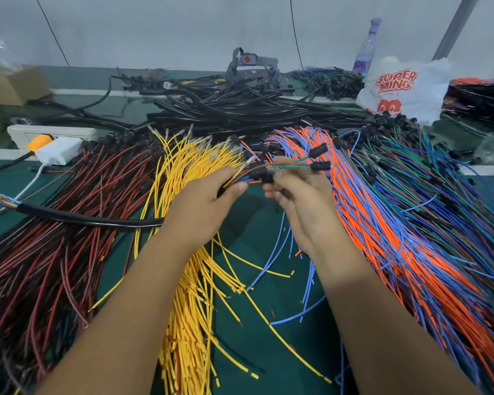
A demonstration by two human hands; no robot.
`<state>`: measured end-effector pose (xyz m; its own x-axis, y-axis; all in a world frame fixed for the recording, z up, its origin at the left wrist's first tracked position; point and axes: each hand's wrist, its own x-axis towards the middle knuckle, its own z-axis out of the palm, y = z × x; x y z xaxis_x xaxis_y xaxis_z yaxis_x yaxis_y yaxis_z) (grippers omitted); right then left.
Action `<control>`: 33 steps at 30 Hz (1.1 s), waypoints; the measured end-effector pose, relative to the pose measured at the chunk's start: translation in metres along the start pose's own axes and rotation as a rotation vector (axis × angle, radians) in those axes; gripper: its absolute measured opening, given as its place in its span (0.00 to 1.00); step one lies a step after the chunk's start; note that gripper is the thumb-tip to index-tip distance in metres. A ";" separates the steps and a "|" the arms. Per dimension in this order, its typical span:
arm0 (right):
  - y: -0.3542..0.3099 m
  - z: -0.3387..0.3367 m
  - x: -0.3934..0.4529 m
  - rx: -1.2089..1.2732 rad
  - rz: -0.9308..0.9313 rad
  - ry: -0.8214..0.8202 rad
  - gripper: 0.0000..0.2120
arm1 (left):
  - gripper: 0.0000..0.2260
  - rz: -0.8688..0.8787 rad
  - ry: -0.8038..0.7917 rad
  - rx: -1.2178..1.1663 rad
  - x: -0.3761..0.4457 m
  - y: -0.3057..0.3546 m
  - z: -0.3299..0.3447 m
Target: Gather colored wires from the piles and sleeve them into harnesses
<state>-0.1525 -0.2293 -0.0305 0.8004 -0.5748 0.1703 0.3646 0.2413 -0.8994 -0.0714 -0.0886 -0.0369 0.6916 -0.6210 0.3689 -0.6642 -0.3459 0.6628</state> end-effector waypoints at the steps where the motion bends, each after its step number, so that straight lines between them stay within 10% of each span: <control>1: 0.000 0.000 -0.001 0.013 0.007 0.005 0.08 | 0.10 -0.027 0.012 -0.028 0.000 0.000 0.000; 5: 0.000 -0.001 -0.001 -0.045 -0.019 0.030 0.07 | 0.22 -0.115 0.033 -0.099 0.000 0.004 0.000; 15: 0.001 0.004 -0.006 -0.074 -0.035 -0.072 0.12 | 0.05 -0.028 0.031 0.064 -0.003 0.006 0.003; 25: 0.002 0.003 -0.004 -0.031 -0.021 0.002 0.06 | 0.21 0.112 0.104 -0.207 0.002 0.000 0.006; 33: 0.004 0.006 -0.008 -0.093 -0.006 -0.004 0.04 | 0.15 0.102 0.035 -0.265 0.000 0.005 0.004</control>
<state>-0.1550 -0.2195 -0.0328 0.8004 -0.5727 0.1772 0.3235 0.1639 -0.9319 -0.0754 -0.0930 -0.0363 0.6374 -0.6168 0.4618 -0.6365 -0.0837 0.7668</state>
